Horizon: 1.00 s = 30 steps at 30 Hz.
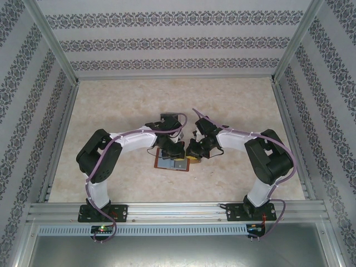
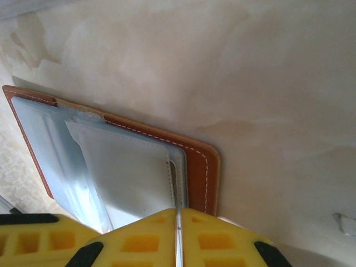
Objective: Take the credit cards out of the card holder
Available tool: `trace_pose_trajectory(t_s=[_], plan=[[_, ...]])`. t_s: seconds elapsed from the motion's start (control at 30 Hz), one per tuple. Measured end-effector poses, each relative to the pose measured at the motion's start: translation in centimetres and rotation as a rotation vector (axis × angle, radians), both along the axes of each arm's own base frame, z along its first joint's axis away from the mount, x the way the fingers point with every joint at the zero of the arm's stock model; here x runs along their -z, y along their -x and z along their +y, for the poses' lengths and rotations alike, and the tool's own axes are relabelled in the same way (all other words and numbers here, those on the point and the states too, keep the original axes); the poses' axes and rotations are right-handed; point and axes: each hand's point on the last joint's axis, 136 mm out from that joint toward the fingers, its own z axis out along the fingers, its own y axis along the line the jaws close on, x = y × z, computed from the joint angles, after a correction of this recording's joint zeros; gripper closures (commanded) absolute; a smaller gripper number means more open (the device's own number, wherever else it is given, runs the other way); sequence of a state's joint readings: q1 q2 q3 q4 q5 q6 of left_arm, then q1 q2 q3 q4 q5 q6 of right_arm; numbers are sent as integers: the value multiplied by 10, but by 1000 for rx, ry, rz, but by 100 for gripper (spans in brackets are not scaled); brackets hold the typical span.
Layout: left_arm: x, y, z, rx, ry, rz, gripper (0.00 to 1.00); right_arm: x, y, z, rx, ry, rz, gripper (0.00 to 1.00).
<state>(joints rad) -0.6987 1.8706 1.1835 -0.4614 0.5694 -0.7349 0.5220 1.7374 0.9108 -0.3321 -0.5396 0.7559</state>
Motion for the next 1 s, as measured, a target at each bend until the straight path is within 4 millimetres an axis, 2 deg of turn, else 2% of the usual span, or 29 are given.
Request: trace_pose_trajectory(t_s=[0.2, 0.33, 1.0], plan=[[18, 8, 1, 8, -27, 43, 100, 4, 4, -2, 0, 6, 10, 88], [18, 8, 1, 7, -31, 39, 100, 5, 5, -3, -1, 6, 9, 83], [18, 8, 22, 5, -129, -15, 100, 4, 6, -2, -4, 7, 5, 82]])
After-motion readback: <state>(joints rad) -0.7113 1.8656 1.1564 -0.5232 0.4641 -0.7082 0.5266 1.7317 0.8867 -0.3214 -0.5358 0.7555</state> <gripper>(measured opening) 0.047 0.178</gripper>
